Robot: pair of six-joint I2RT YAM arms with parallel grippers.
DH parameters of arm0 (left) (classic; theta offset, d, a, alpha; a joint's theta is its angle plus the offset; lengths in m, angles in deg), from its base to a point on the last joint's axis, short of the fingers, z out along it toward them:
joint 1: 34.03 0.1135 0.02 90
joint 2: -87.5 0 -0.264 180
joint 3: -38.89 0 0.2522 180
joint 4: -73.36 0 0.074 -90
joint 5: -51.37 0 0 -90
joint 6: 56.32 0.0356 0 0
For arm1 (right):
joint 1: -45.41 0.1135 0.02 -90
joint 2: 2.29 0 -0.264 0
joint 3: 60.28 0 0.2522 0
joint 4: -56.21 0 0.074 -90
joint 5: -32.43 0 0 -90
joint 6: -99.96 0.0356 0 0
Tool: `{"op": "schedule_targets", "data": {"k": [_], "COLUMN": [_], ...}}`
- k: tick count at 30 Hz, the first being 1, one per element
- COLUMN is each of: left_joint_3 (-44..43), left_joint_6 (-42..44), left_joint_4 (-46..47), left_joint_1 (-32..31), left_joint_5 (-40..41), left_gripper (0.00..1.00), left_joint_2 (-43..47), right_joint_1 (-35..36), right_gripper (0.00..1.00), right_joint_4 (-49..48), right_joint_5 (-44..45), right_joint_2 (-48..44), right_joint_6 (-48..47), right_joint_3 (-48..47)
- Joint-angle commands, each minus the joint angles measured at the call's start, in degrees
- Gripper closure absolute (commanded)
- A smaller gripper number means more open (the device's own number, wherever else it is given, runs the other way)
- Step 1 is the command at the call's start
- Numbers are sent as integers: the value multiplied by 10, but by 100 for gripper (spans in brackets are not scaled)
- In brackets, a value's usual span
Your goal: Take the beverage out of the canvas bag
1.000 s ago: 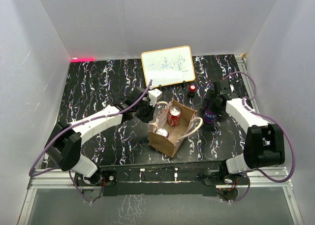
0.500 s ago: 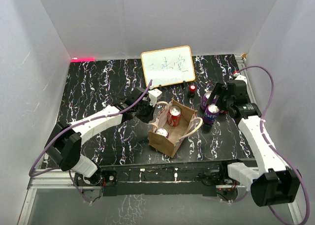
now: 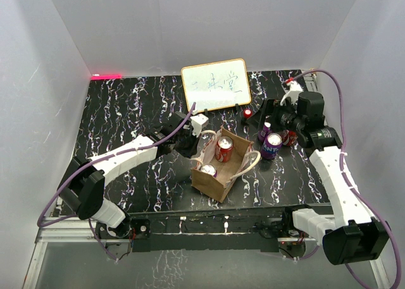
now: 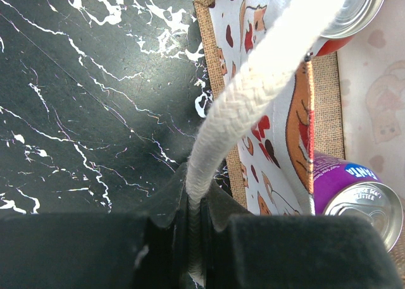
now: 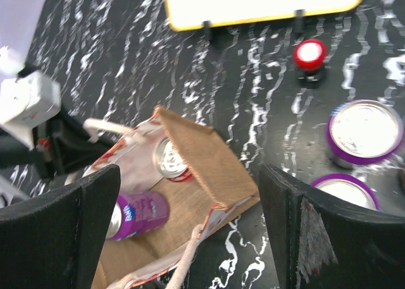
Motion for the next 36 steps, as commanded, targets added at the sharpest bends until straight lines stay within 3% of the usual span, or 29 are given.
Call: {"op": "schedule_targets", "data": {"k": [1, 6, 11, 19, 36], "left_joint_3": [-16, -17, -17, -16, -16], "left_joint_6": [2, 2, 2, 3, 4], "left_joint_4": [-11, -11, -12, -13, -13], "left_joint_1": [-6, -6, -7, -6, -7], "left_joint_5": [-6, -7, -5, -1, 1], "left_gripper": [98, 98, 98, 98, 99], "left_joint_2": [11, 6, 3, 6, 13], "right_joint_1": [56, 167, 232, 285, 327], "right_gripper": [8, 9, 14, 20, 13], "right_joint_4": [-15, 9, 11, 17, 10], "right_joint_5": [-61, 44, 123, 223, 360], "right_joint_2": [4, 27, 62, 132, 224], "right_joint_6": [-38, -48, -46, -16, 52], "right_joint_3": [-21, -29, -21, -22, -19]}}
